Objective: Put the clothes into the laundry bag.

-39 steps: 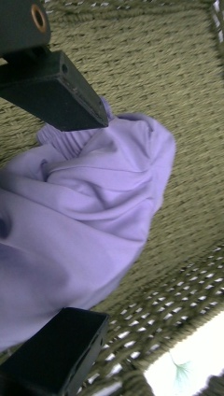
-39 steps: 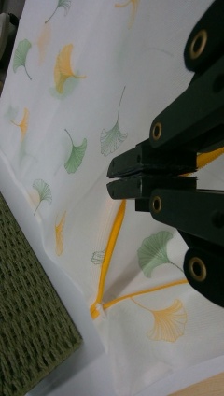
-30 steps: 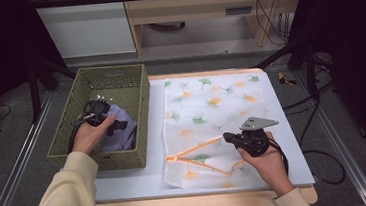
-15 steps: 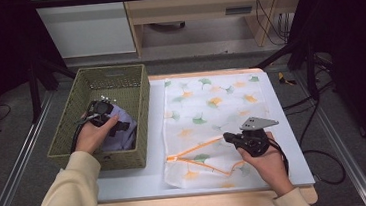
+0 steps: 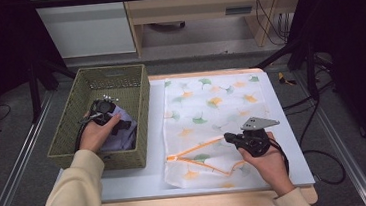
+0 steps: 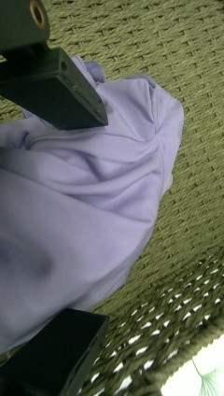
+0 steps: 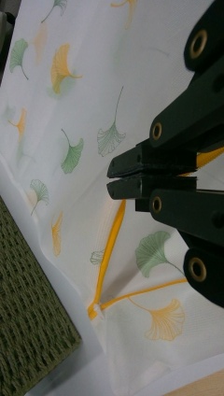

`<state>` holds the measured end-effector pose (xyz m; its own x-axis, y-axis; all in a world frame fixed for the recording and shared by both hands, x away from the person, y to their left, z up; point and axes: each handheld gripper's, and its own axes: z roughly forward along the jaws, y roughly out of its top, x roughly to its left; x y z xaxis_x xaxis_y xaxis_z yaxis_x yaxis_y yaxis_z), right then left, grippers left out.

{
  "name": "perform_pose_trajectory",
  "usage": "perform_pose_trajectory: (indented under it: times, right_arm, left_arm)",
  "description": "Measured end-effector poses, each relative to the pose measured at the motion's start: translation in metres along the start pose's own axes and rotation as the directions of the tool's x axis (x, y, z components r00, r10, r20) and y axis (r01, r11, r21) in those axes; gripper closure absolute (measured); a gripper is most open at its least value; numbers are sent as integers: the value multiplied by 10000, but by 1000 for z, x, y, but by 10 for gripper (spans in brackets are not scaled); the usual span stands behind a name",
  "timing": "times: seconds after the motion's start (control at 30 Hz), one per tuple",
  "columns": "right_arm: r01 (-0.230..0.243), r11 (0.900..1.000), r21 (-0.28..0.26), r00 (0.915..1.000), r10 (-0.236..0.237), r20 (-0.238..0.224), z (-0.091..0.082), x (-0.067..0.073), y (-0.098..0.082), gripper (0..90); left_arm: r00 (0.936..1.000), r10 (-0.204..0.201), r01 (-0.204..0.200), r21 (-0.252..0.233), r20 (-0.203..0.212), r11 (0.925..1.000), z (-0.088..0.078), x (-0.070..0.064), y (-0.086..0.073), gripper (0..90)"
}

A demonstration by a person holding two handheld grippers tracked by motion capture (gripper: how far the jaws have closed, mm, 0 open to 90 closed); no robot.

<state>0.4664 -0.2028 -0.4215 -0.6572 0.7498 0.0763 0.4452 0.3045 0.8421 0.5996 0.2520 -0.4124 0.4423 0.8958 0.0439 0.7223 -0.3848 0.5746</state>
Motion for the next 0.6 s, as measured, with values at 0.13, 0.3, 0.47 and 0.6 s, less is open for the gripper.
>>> perform_pose_trajectory:
  times: [0.13,0.3,0.47,0.6]
  right_arm:
    - [1,10000,5,10000,-1,4,0,0,0,885]
    - [8,10000,18,10000,-8,9,1,0,0,885]
    - [67,10000,11,10000,-67,-6,1,0,0,885]
    - [57,10000,5,10000,-57,-4,1,0,0,885]
  left_arm:
    - [9999,-69,68,110,105,9999,3,2,0,50]
    - [10000,-3,1,206,89,9998,3,2,-2,49]
    - [9999,35,-39,362,95,9993,5,3,-4,44]
    - [9999,110,-113,469,61,9988,7,2,-4,36]
